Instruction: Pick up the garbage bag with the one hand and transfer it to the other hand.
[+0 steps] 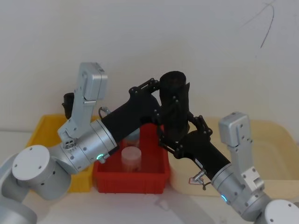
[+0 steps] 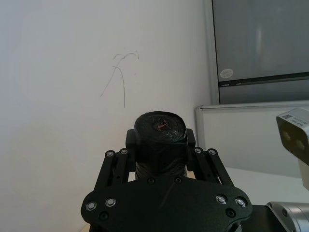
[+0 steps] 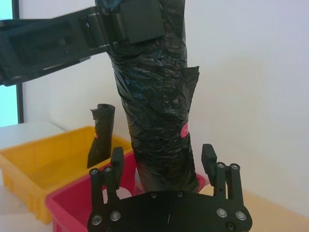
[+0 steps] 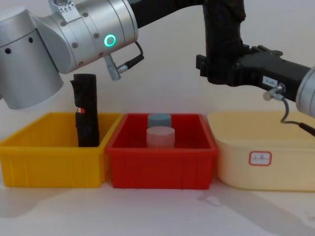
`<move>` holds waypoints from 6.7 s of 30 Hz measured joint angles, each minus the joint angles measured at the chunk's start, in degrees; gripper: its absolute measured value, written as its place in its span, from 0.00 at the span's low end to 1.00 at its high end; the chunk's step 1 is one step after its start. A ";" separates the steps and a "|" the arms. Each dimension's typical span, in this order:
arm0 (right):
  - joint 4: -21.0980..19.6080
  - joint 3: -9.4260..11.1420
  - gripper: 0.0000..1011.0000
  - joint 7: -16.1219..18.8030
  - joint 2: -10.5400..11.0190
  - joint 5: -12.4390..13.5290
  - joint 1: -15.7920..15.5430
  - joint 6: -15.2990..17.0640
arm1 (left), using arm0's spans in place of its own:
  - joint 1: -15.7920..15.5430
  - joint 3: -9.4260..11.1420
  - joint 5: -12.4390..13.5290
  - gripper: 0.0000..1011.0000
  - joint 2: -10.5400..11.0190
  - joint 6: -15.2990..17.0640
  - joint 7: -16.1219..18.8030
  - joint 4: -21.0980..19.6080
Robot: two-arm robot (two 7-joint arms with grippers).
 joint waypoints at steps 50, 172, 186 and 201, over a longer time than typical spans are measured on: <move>0.92 2.76 0.49 -1.93 -0.81 -1.19 0.92 5.15 | 0.01 0.00 -0.01 0.99 0.00 -0.03 0.00 0.00; 9.21 -4.31 0.99 5.65 -1.94 -1.45 10.54 24.94 | 11.35 -7.85 4.39 0.99 7.58 0.16 13.38 -13.65; 14.56 -6.96 0.99 8.04 -3.50 -0.99 15.19 26.07 | 12.09 -8.47 4.63 0.99 8.01 0.22 14.05 -14.46; 20.48 -9.57 0.99 9.15 -4.94 -1.23 18.94 25.87 | 12.34 -8.66 4.71 0.99 8.15 0.23 14.27 -14.71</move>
